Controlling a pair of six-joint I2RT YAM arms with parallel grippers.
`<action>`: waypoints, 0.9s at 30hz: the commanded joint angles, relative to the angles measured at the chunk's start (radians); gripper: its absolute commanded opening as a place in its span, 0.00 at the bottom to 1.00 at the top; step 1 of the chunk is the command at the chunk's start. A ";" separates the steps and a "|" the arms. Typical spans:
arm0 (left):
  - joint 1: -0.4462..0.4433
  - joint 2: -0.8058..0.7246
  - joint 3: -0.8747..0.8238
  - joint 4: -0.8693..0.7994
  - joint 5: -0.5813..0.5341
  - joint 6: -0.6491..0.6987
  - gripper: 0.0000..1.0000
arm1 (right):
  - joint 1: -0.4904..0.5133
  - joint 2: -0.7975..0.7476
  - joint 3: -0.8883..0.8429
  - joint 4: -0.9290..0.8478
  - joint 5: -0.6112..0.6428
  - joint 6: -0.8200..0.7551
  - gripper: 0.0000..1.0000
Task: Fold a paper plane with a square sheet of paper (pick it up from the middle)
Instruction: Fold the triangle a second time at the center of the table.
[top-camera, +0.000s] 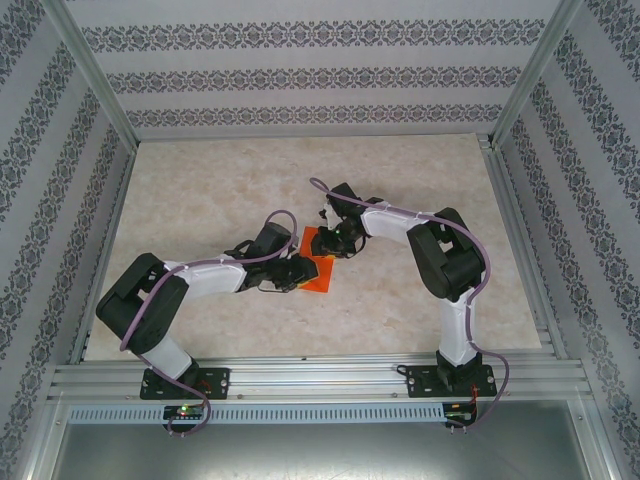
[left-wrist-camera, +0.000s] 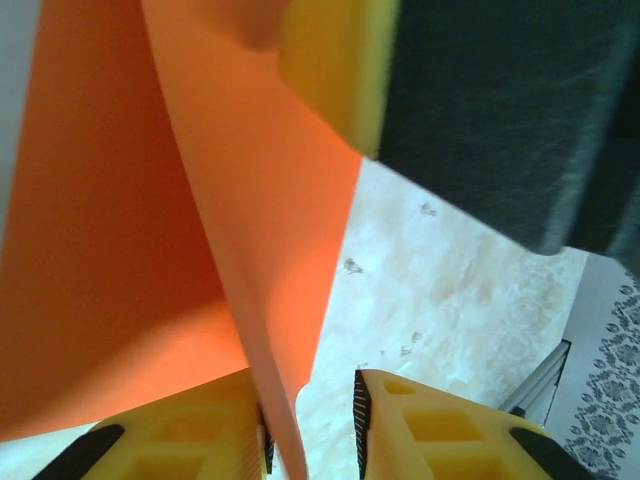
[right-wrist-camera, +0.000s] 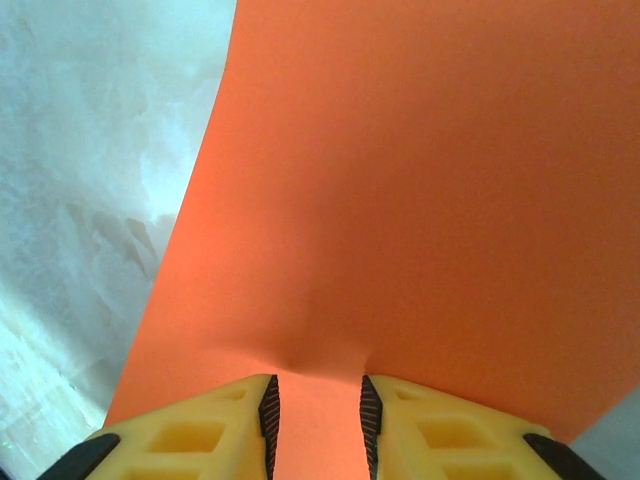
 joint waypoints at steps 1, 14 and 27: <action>0.015 0.016 0.032 0.071 0.029 0.038 0.30 | -0.016 0.032 0.005 -0.023 0.005 -0.002 0.30; 0.027 0.113 0.075 0.144 0.039 0.083 0.40 | -0.108 -0.040 -0.090 0.171 -0.212 0.139 0.36; 0.029 0.159 0.104 0.188 0.073 0.098 0.55 | -0.157 -0.122 -0.207 0.263 -0.283 0.170 0.44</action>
